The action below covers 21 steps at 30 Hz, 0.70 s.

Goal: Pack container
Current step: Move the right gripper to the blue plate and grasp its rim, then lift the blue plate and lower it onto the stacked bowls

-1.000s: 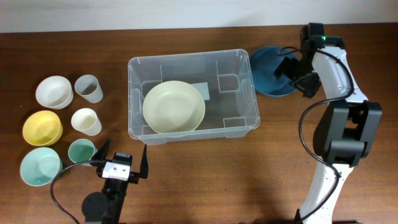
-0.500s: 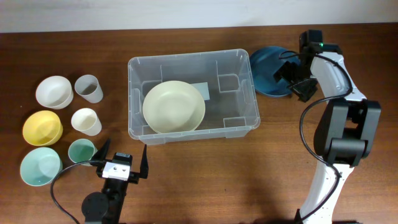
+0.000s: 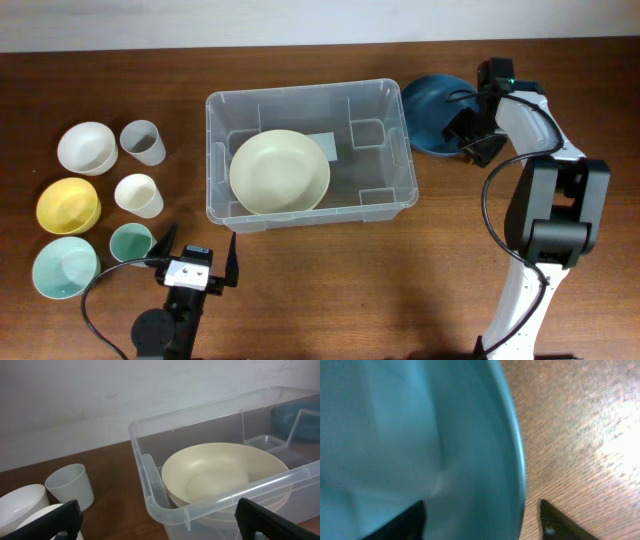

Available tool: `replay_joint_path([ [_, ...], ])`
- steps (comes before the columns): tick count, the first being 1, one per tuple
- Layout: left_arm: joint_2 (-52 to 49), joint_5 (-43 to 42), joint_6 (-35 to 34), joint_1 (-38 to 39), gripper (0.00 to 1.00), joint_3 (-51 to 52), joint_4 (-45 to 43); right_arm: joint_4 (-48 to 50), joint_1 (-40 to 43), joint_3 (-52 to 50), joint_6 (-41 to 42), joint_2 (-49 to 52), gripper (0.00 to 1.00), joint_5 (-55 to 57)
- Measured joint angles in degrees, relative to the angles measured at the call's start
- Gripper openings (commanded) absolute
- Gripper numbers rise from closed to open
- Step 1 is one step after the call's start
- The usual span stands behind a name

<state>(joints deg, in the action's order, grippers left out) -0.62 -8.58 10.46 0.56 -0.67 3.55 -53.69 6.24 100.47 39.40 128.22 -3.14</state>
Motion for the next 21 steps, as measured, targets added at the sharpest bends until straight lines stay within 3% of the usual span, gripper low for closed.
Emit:
replay_joint_path([
  [7, 0.0, 0.0, 0.0, 0.0, 1.0, 0.0, 0.0, 0.7, 0.0, -0.1, 0.4, 0.0, 0.31, 0.0],
  [18, 0.0, 0.0, 0.0, 0.0, 1.0, 0.0, 0.0, 3.8, 0.0, -2.2, 0.7, 0.0, 0.15, 0.0],
  [20, 0.0, 0.0, 0.0, 0.0, 1.0, 0.0, 0.0, 4.3, 0.0, -2.2, 0.9, 0.0, 0.04, 0.0],
  [21, 0.0, 0.0, 0.0, 0.0, 1.0, 0.0, 0.0, 4.5, 0.0, -2.2, 0.9, 0.0, 0.04, -0.1],
])
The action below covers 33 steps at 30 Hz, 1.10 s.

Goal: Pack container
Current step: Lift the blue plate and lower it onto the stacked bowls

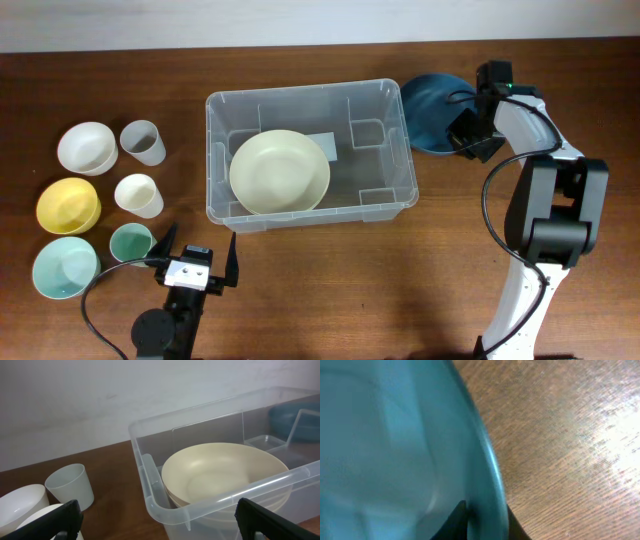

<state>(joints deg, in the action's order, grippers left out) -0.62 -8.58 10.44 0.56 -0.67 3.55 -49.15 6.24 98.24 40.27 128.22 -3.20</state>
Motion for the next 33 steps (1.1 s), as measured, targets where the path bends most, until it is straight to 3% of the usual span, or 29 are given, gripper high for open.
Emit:
replay_joint_path([
  [10, 0.0, 0.0, 0.0, 0.0, 1.0, 0.0, 0.0, 0.5, 2.2, 0.0, 0.9, -0.3, 0.04, -4.5],
  [18, 0.0, 0.0, 0.0, 0.0, 1.0, 0.0, 0.0, 1.3, 9.7, -0.5, -2.8, -0.3, 0.04, -13.7],
  [27, 0.0, 0.0, 0.0, 0.0, 1.0, 0.0, 0.0, 2.9, 21.1, -0.8, -11.5, -1.2, 0.04, -33.9],
  [33, 0.0, 0.0, 0.0, 0.0, 1.0, 0.0, 0.0, 1.0, 21.7, -0.9, -16.4, -10.5, 0.04, -44.4],
])
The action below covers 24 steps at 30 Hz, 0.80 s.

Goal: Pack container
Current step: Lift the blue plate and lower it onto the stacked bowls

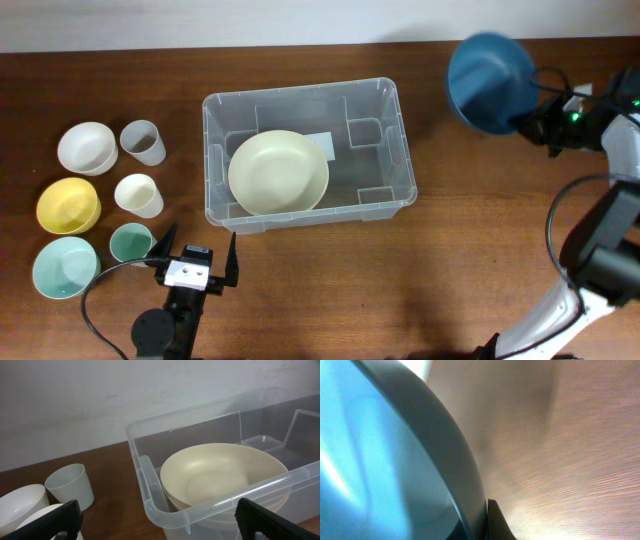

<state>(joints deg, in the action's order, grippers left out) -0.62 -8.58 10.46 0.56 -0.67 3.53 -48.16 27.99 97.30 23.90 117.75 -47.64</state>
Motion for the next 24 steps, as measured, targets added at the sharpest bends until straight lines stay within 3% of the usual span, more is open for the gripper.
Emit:
replay_joint_path([
  [6, 0.0, 0.0, 0.0, 0.0, 1.0, 0.0, 0.0, -2.6, -8.5, 0.0, -3.6, -17.5, 0.04, -0.8],
  [11, 0.0, 0.0, 0.0, 0.0, 1.0, 0.0, 0.0, -3.9, -22.6, 0.0, -4.2, -25.9, 0.04, 5.2],
  [17, 0.0, 0.0, 0.0, 0.0, 1.0, 0.0, 0.0, -4.7, -42.5, 0.0, -2.5, -22.1, 0.04, 19.7],
  [24, 0.0, 0.0, 0.0, 0.0, 1.0, 0.0, 0.0, -2.1, -49.9, 0.0, 1.0, -13.3, 0.04, 24.1],
])
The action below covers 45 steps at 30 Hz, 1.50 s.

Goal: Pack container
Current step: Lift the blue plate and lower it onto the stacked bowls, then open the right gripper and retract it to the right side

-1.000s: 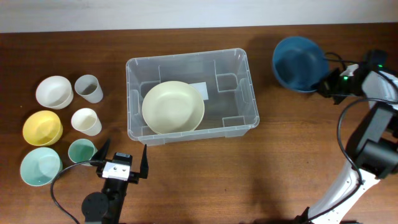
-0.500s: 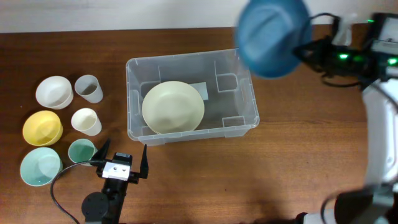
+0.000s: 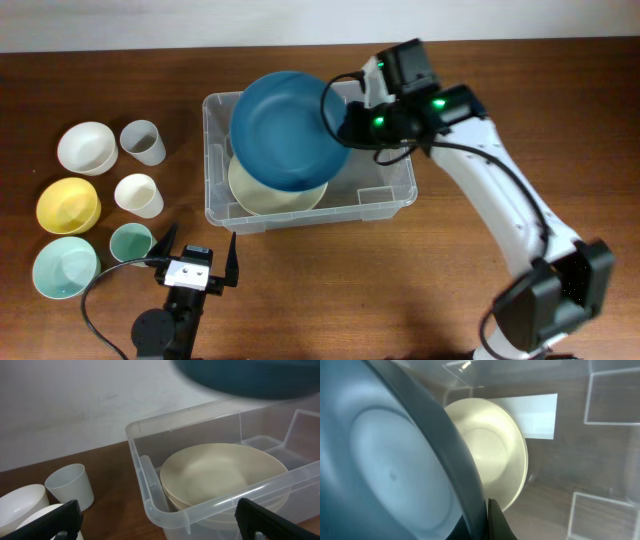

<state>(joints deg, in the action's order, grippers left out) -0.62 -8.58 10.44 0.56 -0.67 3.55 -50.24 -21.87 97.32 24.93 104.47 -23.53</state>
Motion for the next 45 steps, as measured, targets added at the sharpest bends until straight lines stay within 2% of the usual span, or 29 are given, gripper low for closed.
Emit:
replay_joint_path([
  [7, 0.0, 0.0, 0.0, 0.0, 1.0, 0.0, 0.0, 4.7, -1.3, 0.0, 0.9, 9.1, 0.05, 0.6],
  [21, 0.0, 0.0, 0.0, 0.0, 1.0, 0.0, 0.0, 5.4, -3.1, 0.0, 1.9, 13.0, 0.08, 0.5],
  [23, 0.0, 0.0, 0.0, 0.0, 1.0, 0.0, 0.0, 5.5, -3.8, 0.0, 2.1, 13.9, 0.15, 0.3],
  [24, 0.0, 0.0, 0.0, 0.0, 1.0, 0.0, 0.0, 5.5, -3.9, 0.0, 2.0, 14.3, 0.28, 0.2],
  [26, 0.0, 0.0, 0.0, 0.0, 1.0, 0.0, 0.0, 5.4, -4.0, 0.0, 2.1, 14.8, 0.45, 0.2],
  [29, 0.0, 0.0, 0.0, 0.0, 1.0, 0.0, 0.0, 5.5, -4.1, 0.0, 2.3, 14.8, 0.79, 0.1],
  [31, 0.0, 0.0, 0.0, 0.0, 1.0, 0.0, 0.0, 5.4, -4.1, 0.0, 2.3, 14.8, 0.89, -0.1],
  [34, 0.0, 0.0, 0.0, 0.0, 1.0, 0.0, 0.0, 5.3, -4.1, 0.0, 2.2, 14.8, 0.91, -0.1],
  [42, 0.0, 0.0, 0.0, 0.0, 1.0, 0.0, 0.0, 5.1, -4.1, 0.0, 2.1, 14.8, 0.91, 0.0],
  [45, 0.0, 0.0, 0.0, 0.0, 1.0, 0.0, 0.0, 2.2, -4.1, 0.7, 1.6, 14.8, 0.92, 1.2],
])
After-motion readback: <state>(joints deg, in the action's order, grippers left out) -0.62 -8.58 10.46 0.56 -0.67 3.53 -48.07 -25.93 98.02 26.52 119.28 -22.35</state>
